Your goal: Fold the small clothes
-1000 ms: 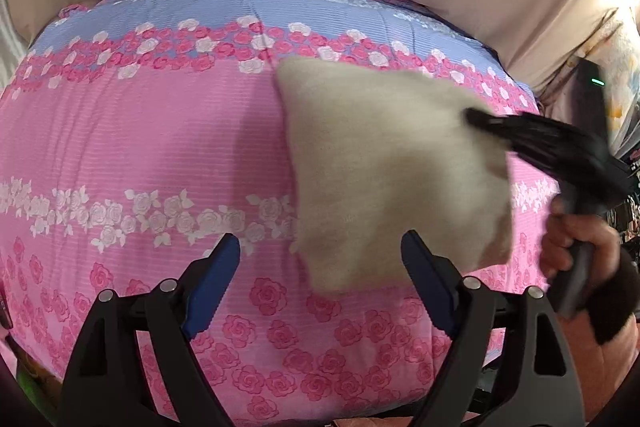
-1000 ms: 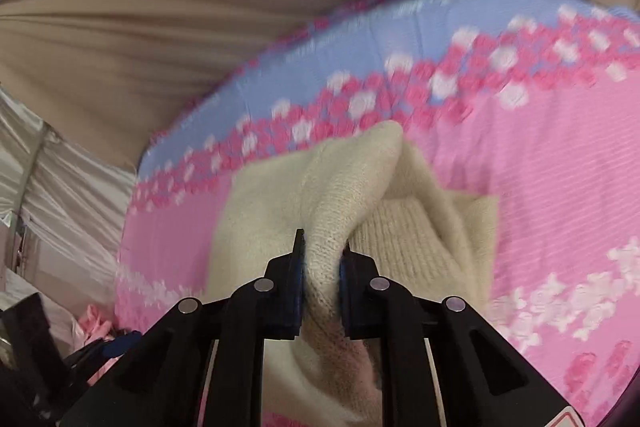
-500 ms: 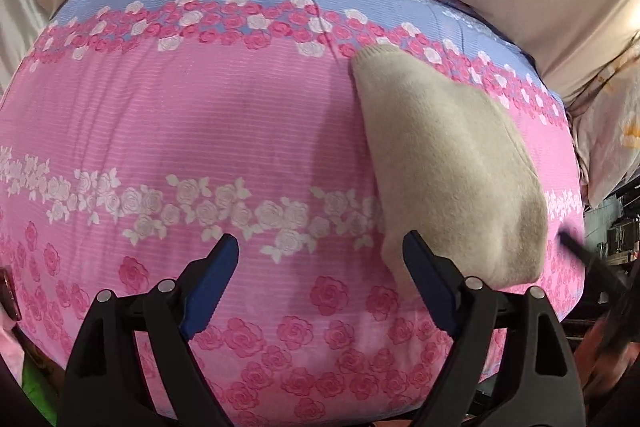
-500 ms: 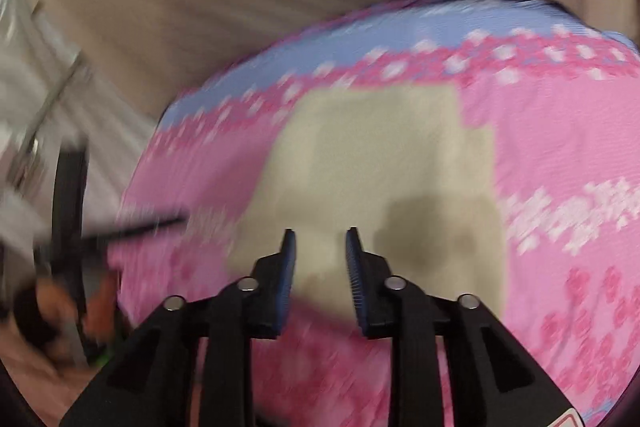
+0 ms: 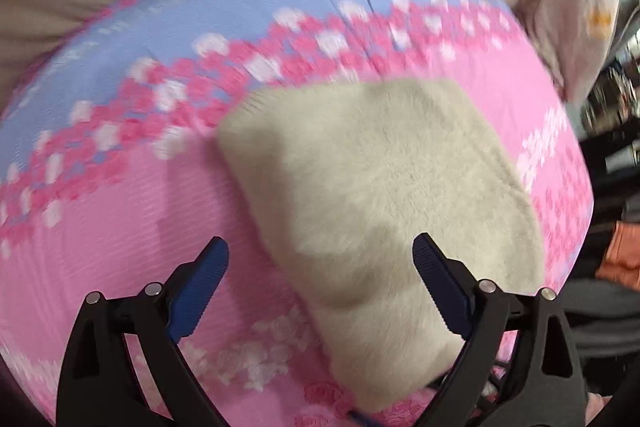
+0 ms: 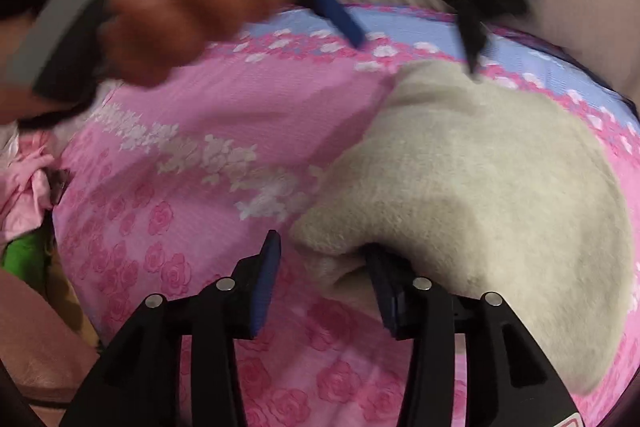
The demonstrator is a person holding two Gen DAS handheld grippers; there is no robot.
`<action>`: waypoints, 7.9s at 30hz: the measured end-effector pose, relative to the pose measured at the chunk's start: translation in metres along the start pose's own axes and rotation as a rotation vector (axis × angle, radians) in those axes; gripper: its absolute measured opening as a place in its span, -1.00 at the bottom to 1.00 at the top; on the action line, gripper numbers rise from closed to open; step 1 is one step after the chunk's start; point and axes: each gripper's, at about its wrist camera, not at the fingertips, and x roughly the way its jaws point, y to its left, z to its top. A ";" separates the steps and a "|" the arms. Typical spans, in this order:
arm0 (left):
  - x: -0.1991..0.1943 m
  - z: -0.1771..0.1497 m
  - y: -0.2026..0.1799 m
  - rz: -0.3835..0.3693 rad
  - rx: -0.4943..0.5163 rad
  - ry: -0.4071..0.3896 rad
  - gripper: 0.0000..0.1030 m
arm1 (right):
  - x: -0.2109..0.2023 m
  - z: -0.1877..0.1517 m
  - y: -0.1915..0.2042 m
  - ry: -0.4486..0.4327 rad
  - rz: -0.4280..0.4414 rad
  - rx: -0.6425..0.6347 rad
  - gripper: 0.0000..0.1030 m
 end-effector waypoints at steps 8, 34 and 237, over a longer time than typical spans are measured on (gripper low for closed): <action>0.038 -0.007 -0.005 0.040 -0.008 0.050 0.73 | 0.021 -0.026 0.038 0.123 0.113 -0.028 -0.83; -0.023 -0.083 -0.007 0.254 -0.208 -0.106 0.77 | -0.027 0.024 -0.206 0.183 -0.147 0.598 -0.66; -0.133 -0.255 0.077 0.380 -0.463 -0.414 0.90 | -0.062 0.033 0.054 -0.030 -0.215 0.337 0.08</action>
